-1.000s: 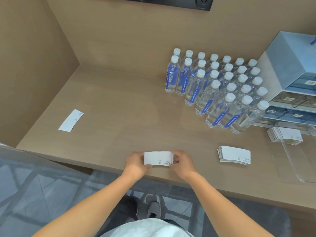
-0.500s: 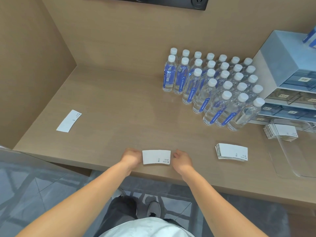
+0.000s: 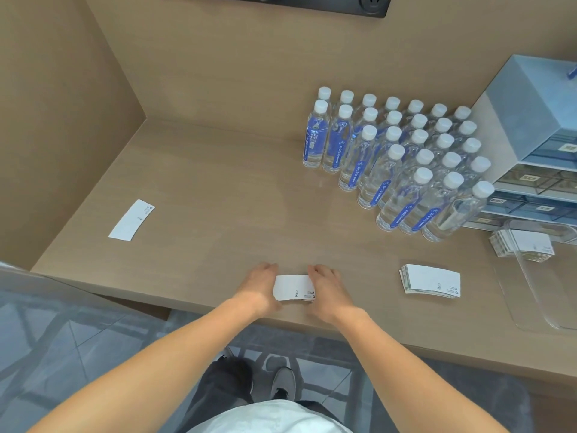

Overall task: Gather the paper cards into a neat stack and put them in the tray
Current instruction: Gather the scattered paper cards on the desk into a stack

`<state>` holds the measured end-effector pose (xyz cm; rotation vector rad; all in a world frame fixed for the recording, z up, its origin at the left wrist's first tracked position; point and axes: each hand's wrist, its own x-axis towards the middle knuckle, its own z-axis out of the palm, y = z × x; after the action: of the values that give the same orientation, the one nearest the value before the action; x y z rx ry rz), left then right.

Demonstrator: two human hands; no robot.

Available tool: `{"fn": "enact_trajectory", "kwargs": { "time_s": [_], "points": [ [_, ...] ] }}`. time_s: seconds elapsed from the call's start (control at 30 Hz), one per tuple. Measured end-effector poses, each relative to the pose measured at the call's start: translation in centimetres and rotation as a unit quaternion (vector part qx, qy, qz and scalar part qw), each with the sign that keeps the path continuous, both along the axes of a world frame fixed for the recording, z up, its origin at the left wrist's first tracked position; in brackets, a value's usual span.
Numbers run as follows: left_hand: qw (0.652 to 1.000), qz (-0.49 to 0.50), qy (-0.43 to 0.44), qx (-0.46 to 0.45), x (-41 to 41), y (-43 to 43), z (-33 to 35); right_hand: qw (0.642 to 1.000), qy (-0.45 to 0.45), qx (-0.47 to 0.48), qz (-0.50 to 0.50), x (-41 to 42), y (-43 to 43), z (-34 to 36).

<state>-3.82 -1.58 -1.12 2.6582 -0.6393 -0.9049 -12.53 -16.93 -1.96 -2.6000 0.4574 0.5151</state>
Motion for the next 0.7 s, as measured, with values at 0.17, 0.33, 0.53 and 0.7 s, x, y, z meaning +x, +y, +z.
{"fn": "enact_trajectory", "kwargs": {
  "time_s": [0.17,0.33,0.53,0.7],
  "points": [
    [0.995,-0.079,-0.055,0.038,0.2,-0.1,-0.9,0.997,0.002,-0.044,0.062,0.8,-0.7,-0.1],
    [0.989,-0.12,-0.07,0.052,0.6,0.2,-1.0,0.997,0.005,-0.033,0.068,0.8,-0.8,-0.2],
    [0.979,-0.176,-0.077,0.067,1.3,0.3,-0.4,0.999,0.013,-0.014,0.044,0.1,-0.6,0.1],
    [0.976,-0.195,-0.076,0.065,2.1,0.0,0.1,1.0,0.007,-0.006,0.001,-0.4,0.4,0.1]
  ]
}}
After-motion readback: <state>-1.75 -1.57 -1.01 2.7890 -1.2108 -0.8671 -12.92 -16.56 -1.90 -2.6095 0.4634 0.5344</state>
